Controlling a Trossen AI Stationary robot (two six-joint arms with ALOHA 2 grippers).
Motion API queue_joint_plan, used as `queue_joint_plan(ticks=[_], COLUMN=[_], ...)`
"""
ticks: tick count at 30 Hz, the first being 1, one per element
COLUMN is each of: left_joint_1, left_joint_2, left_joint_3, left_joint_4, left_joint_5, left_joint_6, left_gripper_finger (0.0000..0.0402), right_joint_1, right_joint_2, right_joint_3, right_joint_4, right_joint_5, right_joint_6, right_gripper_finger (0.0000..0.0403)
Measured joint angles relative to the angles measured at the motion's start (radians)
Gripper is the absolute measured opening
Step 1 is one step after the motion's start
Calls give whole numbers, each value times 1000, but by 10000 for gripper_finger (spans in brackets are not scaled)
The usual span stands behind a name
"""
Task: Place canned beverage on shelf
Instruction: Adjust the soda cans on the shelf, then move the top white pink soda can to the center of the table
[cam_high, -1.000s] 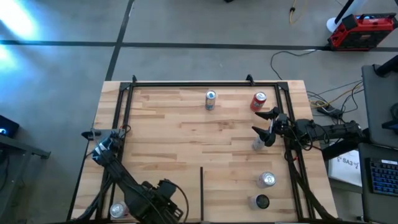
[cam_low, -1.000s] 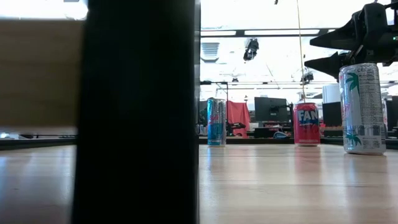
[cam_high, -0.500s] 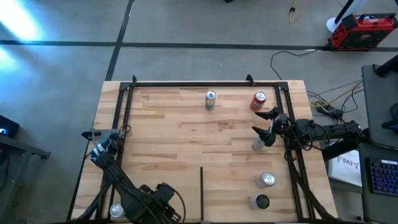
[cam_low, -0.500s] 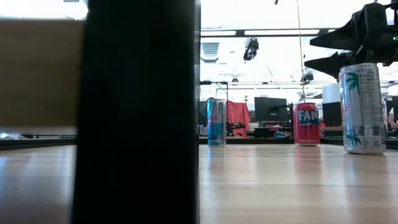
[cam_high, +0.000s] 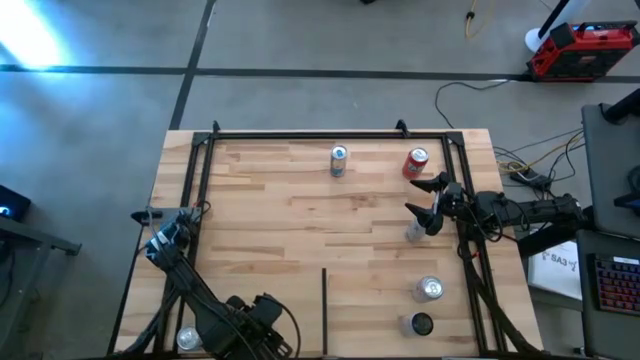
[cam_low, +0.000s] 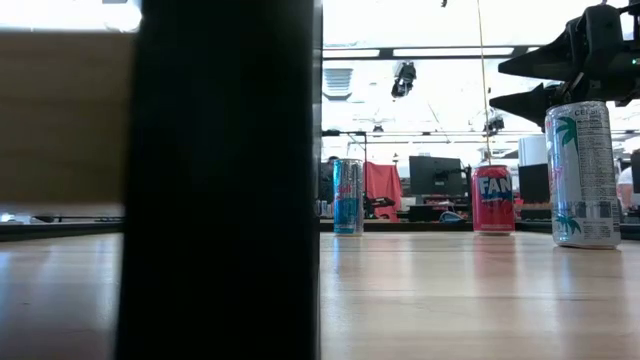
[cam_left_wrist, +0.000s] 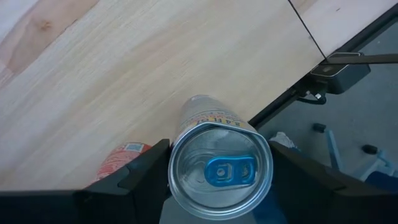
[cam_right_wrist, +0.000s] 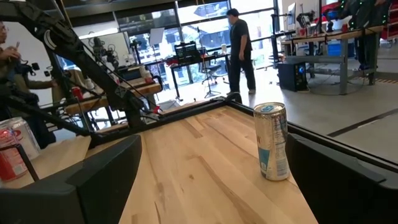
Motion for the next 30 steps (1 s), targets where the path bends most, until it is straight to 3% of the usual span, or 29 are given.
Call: queue_joint_plan(ticks=[17,24,30], left_joint_1=[1,6,47], left_joint_2=[-10,-60,-84], left_joint_3=[0,0,0], left_joint_4=[0,-45,-44], left_joint_5=[-3,-89,-207], left_joint_6=[0,1,103], left_gripper_finger=[307,347,347], right_joint_1=[0,0,0], right_joint_2=[0,0,0], right_joint_3=[0,0,0], right_joint_4=[0,0,0], right_joint_5=[0,0,0], right_joint_6=[-1,0,-1], right_gripper_finger=[382,382,382])
